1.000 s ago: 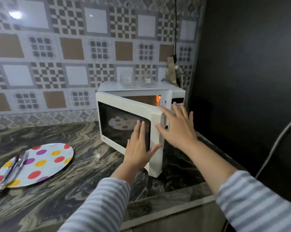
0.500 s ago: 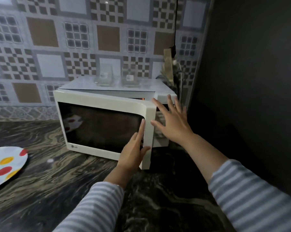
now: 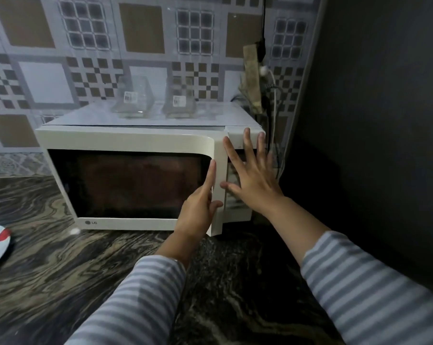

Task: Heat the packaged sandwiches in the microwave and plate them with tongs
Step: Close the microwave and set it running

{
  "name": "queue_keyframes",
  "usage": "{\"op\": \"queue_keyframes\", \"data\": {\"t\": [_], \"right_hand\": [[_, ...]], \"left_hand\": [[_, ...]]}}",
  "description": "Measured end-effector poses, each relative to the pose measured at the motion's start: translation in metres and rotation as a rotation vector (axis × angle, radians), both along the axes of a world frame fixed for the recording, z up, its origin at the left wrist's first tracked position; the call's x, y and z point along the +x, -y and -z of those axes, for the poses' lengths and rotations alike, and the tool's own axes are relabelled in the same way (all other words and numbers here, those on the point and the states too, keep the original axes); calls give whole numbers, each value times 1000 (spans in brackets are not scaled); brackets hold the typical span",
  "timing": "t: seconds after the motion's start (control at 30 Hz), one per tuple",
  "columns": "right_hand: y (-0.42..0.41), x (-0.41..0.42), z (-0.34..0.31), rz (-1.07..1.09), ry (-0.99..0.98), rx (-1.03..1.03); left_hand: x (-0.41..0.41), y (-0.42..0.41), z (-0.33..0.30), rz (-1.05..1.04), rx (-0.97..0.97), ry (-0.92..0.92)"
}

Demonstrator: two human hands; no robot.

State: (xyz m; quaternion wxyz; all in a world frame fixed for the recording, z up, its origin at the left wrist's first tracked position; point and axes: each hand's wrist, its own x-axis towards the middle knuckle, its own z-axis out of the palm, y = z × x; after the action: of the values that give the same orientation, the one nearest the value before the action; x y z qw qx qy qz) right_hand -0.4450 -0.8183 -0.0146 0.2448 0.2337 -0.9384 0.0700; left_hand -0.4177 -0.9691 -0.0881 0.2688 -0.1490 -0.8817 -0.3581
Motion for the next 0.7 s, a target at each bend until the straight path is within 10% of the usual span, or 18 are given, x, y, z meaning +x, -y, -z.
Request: {"op": "queue_keyframes", "data": {"t": [0.7], "right_hand": [[12,-33,38,-1,-281,-74]], "left_hand": [[-31,3,4,4,-38,-54]]}}
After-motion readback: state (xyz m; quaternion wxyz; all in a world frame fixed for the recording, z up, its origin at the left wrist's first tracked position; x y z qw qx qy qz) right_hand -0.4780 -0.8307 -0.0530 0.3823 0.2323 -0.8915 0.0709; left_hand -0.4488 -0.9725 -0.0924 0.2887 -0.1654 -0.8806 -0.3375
